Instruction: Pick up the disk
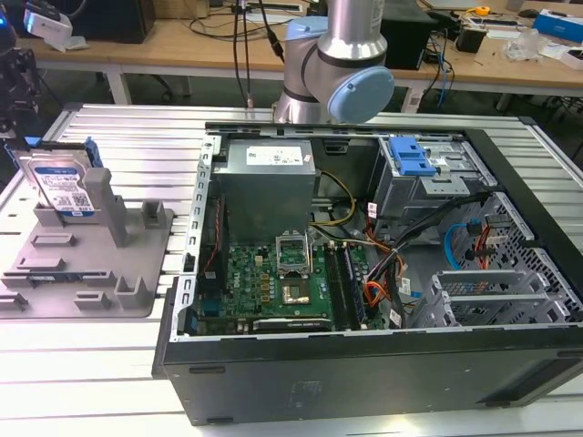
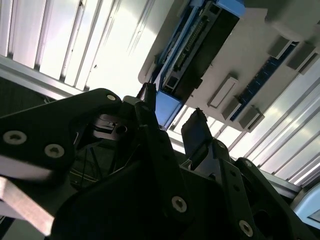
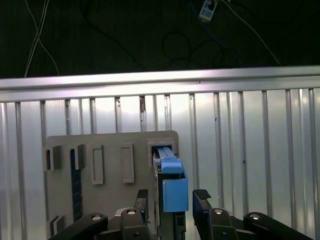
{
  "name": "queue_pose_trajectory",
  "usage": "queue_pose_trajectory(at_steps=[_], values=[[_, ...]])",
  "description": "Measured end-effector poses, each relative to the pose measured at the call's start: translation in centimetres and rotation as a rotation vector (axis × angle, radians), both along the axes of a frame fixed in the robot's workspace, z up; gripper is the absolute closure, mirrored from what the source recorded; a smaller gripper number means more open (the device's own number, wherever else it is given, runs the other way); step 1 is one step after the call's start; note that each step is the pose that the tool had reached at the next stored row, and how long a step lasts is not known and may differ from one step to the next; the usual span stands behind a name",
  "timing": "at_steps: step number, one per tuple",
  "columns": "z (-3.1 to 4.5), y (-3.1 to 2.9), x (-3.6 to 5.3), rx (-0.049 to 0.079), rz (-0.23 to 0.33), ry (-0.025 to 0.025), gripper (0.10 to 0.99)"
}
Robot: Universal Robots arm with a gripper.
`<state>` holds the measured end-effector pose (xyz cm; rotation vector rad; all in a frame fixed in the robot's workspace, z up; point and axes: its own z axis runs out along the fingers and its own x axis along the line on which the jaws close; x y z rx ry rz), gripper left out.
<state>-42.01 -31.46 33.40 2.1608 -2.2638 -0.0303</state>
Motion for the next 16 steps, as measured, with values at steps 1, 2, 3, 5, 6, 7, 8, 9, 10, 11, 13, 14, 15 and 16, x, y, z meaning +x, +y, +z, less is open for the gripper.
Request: queue_pose_trajectory(at_steps=[1,2,3,5,6,7,8,9,10,11,13,14,15,16], values=[[-0.11,0.00,-0.01,0.000,0.000,0.0001,0.604],[-0.18,0.00,-0.02,0.000,0.000,0.0000,0.604],[-0.29,0.00,-0.04,0.000,0.000,0.0001,0.604],[-0.47,0.00,-0.08,0.000,0.000,0.0001,0.604],[-0.55,0.00,-0.11,0.000,0.000,0.0001,0.604],[-0.63,0.00,-0.13,0.000,0.000,0.0001,0.604],[-0.71,0.00,-0.14,0.000,0.000,0.0001,0.604],[-0.83,0.00,-0.15,0.000,0.000,0.0001,0.604],[-0.94,0.00,-0.16,0.000,0.000,0.0001,0.604],[-1.01,0.00,-0.16,0.000,0.000,0.0001,0.604],[-1.18,0.00,-0.16,0.000,0.000,0.0001,0.604],[-1.33,0.00,-0.16,0.000,0.000,0.0002,0.604],[-1.44,0.00,-0.16,0.000,0.000,0.0001,0.604],[-1.57,0.00,-0.16,0.000,0.000,0.0001,0.604]])
